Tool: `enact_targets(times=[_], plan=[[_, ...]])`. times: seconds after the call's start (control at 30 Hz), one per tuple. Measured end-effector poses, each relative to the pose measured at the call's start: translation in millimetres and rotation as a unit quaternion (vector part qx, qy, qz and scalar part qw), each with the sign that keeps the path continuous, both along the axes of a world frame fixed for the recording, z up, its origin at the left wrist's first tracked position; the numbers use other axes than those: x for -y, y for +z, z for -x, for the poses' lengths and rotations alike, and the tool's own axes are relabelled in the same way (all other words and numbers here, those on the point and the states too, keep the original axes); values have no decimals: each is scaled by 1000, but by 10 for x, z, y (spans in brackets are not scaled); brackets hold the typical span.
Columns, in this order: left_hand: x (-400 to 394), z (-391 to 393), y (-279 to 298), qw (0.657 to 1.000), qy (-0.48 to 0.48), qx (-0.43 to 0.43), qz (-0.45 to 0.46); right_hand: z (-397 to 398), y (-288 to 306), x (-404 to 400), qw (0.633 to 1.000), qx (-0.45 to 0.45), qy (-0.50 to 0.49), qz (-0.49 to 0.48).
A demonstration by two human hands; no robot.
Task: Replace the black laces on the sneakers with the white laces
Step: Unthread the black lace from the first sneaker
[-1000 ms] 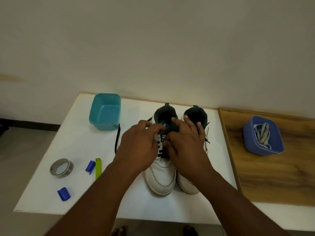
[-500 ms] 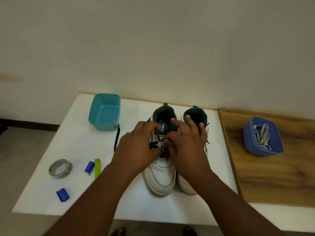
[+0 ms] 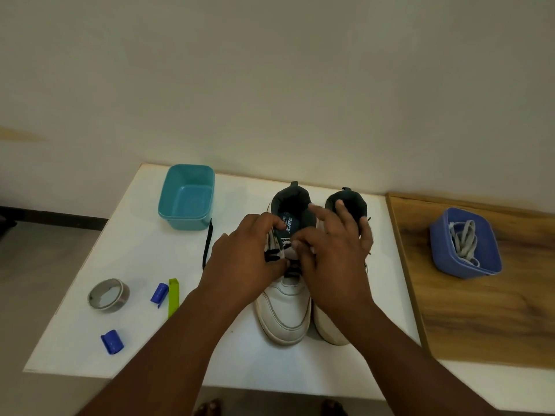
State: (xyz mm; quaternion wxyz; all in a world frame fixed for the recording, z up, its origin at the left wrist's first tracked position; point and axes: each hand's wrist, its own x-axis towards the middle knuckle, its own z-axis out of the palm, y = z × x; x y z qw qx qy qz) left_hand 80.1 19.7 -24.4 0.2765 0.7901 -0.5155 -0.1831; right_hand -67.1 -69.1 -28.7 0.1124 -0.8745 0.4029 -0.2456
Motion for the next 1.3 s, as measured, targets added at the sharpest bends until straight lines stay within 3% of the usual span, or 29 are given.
enact_targets(times=[0.13,0.23,0.3,0.37,0.43,0.5,0.63,0.7,0.8,0.93,1.0,1.03,1.1,1.3], plan=[[15,12,23,1000,7,5,-6,87,133,110,975,157,-155,15],[0,8,25,1000,16,1,-18,95,112,138,944,233,-227,-51],[-6,8,28,1000,21,4,-22,85,110,133,964,181,-192,-40],[-5,8,38,1000,22,2,-20,35,80,83,995,64,-75,-14],[-5,-1,39,1000,21,-1,-18,-33,3,-9,999,-38,6,-16],[-8,0,42,1000,20,-6,-18,-43,-52,-61,997,-67,20,-17],[-4,18,59,999,23,2,-23,70,105,75,990,93,-100,20],[0,15,64,999,19,2,-25,88,164,123,968,191,-164,0],[-10,1,65,1000,19,-1,-24,39,112,79,945,258,-195,-48],[-22,0,70,999,21,-2,-28,57,266,188,832,456,-284,-138],[-26,-4,73,999,21,-3,-27,109,386,249,792,538,-246,-147],[-25,-7,73,999,20,-2,-28,106,420,231,792,554,-211,-148],[-16,-5,69,999,16,2,-27,60,417,157,811,537,-172,-158],[1,6,33,1000,4,-15,-14,94,249,184,843,407,-248,-247]])
